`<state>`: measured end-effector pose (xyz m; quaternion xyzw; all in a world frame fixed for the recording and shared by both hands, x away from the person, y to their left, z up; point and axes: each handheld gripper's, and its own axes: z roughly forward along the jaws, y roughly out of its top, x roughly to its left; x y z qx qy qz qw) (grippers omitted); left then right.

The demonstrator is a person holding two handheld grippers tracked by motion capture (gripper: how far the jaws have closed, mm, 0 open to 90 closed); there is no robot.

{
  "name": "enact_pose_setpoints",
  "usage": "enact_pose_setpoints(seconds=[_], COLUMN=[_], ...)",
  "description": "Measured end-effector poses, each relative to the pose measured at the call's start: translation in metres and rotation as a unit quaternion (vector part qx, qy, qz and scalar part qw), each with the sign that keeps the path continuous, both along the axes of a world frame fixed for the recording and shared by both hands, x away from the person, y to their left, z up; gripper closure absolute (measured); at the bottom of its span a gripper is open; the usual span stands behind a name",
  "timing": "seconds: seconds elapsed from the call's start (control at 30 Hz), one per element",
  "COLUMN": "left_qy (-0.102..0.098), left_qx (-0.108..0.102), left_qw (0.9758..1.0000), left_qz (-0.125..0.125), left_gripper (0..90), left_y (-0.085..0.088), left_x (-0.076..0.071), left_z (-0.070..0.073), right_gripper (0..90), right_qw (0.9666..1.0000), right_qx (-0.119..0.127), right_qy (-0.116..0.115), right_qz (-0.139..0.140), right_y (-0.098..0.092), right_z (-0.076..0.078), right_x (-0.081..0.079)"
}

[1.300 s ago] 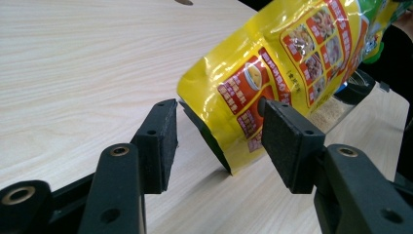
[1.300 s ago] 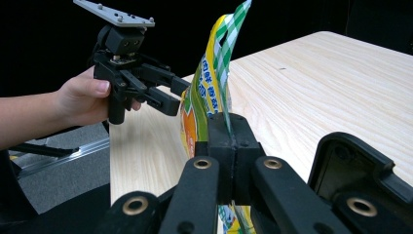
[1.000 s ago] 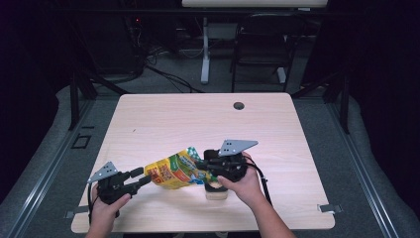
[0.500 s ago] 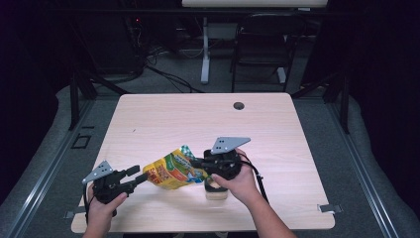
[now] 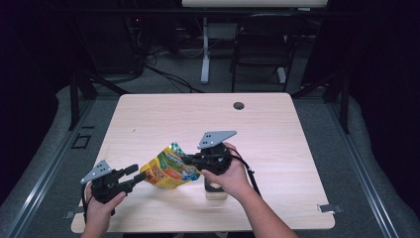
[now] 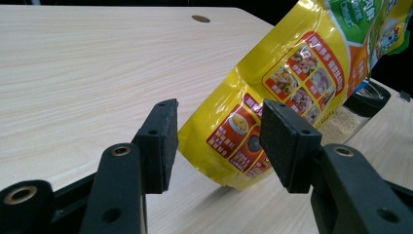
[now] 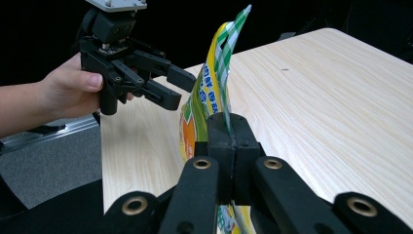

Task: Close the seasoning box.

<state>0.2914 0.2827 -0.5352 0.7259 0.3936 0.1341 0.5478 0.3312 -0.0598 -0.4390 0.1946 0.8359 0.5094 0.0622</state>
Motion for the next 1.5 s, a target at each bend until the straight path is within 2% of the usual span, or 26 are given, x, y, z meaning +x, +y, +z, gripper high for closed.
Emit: enact_pose_setpoints(seconds=[0.1, 0.27, 0.4, 0.53, 0.73, 0.93, 1.23, 1.33, 1.5], left_qy=[0.002, -0.001, 0.001, -0.001, 0.001, 0.002, -0.002, -0.011, -0.009], left_qx=[0.0, 0.001, 0.0, 0.001, 0.001, 0.002, 0.004, 0.004, 0.005], left_qw=[1.0, 1.0, 1.0, 1.0, 1.0, 1.0, 1.0, 0.9999, 0.9999], left_qz=[-0.007, -0.003, -0.007, -0.001, 0.0, -0.001, -0.002, 0.008, 0.013], left_gripper=[49.4, 49.6, 49.6, 49.6, 49.6, 49.6, 50.5, 50.4, 50.3], left_y=[0.002, 0.0, 0.001, 0.001, 0.001, 0.001, 0.005, 0.005, 0.009], left_x=[0.0, 0.0, 0.0, 0.0, 0.0, 0.001, 0.0, -0.001, -0.002], left_z=[0.001, 0.001, 0.001, 0.001, 0.001, 0.0, 0.005, 0.008, 0.011], right_gripper=[90.0, 90.0, 90.0, 90.0, 90.0, 90.0, 89.6, 89.5, 89.0], right_qw=[1.0, 0.9997, 0.9995, 0.9987, 0.9973, 0.9973, 0.9962, 0.9954, 0.9956], right_qx=[-0.009, -0.023, -0.029, -0.05, -0.072, -0.073, -0.087, -0.094, -0.091], right_qy=[-0.001, -0.005, -0.006, -0.011, -0.011, -0.004, -0.007, -0.01, -0.009], right_qz=[0.0, 0.002, -0.003, -0.005, -0.003, 0.001, 0.009, 0.012, 0.016], right_y=[0.005, 0.01, 0.009, 0.008, 0.011, 0.018, 0.035, 0.04, 0.049], right_z=[0.003, 0.01, 0.017, 0.023, 0.022, 0.023, 0.027, 0.028, 0.028], right_x=[0.001, 0.002, 0.005, 0.005, 0.006, 0.008, 0.011, 0.012, 0.014])
